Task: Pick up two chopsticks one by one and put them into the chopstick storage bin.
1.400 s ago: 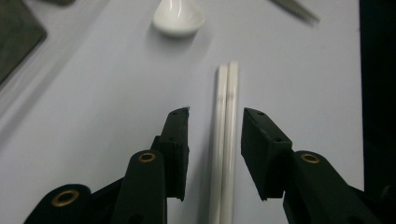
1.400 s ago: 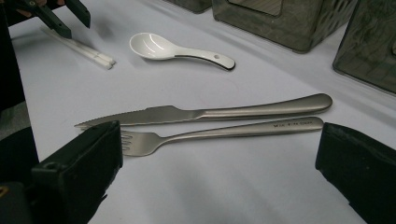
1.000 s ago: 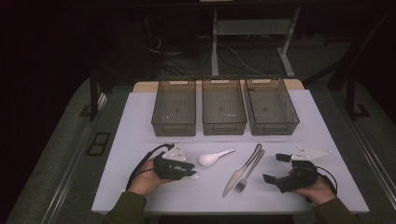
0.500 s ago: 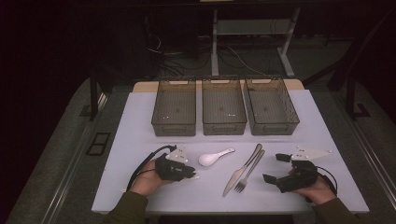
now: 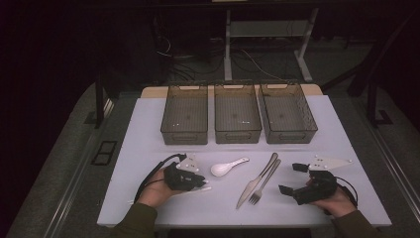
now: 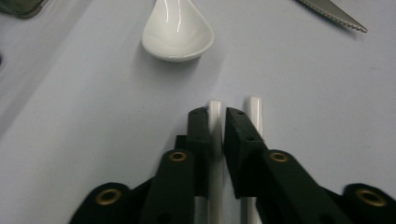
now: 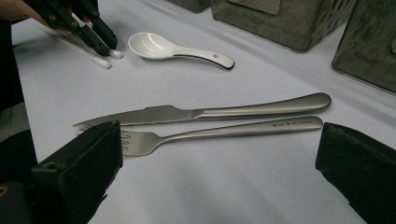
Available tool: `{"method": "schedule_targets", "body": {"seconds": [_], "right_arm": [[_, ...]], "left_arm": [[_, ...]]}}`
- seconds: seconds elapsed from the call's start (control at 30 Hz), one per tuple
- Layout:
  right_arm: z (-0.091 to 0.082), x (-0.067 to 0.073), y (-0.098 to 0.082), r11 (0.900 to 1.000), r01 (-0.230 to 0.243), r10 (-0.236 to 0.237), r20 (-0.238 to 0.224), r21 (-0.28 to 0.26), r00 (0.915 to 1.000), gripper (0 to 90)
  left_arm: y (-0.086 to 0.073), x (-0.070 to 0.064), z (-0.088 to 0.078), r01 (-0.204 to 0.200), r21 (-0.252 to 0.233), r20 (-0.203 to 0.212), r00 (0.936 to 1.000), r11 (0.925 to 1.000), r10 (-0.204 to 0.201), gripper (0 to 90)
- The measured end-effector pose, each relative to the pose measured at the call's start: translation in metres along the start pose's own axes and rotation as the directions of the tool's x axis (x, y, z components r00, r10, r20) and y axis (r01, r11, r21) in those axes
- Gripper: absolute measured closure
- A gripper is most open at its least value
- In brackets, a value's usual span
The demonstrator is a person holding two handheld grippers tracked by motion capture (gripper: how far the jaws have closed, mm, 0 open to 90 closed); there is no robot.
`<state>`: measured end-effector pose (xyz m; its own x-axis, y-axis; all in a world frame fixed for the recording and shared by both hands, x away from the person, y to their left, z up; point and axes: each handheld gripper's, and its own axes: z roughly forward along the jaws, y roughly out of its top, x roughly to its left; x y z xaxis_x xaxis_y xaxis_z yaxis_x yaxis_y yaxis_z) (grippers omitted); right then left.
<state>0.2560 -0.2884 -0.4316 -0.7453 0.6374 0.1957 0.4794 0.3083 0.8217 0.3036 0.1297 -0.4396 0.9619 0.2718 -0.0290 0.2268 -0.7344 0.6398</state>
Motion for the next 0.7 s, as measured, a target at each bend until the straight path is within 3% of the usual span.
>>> {"method": "schedule_targets", "body": {"seconds": [0.07, 0.43, 0.7], "right_arm": [[0.0, 0.0, 0.0, 1.0, 0.0, 0.0, 0.0, -0.001, 1.0, 1.0], [-0.001, 0.0, 0.0, 1.0, 0.0, 0.0, 0.0, -0.002, 1.0, 1.0], [-0.001, 0.0, 0.0, 1.0, -0.001, 0.001, 0.0, -0.001, 1.0, 1.0]], "left_arm": [[-0.004, 0.0, -0.002, 0.029, -0.013, -0.001, 0.9996, 0.9995, -0.029, 77.2], [-0.034, 0.0, -0.027, 0.08, -0.023, 0.002, 0.9968, 0.9966, -0.08, 78.4], [-0.037, 0.0, -0.029, 0.068, -0.016, -0.01, 0.9976, 0.9975, -0.069, 79.9]]}}
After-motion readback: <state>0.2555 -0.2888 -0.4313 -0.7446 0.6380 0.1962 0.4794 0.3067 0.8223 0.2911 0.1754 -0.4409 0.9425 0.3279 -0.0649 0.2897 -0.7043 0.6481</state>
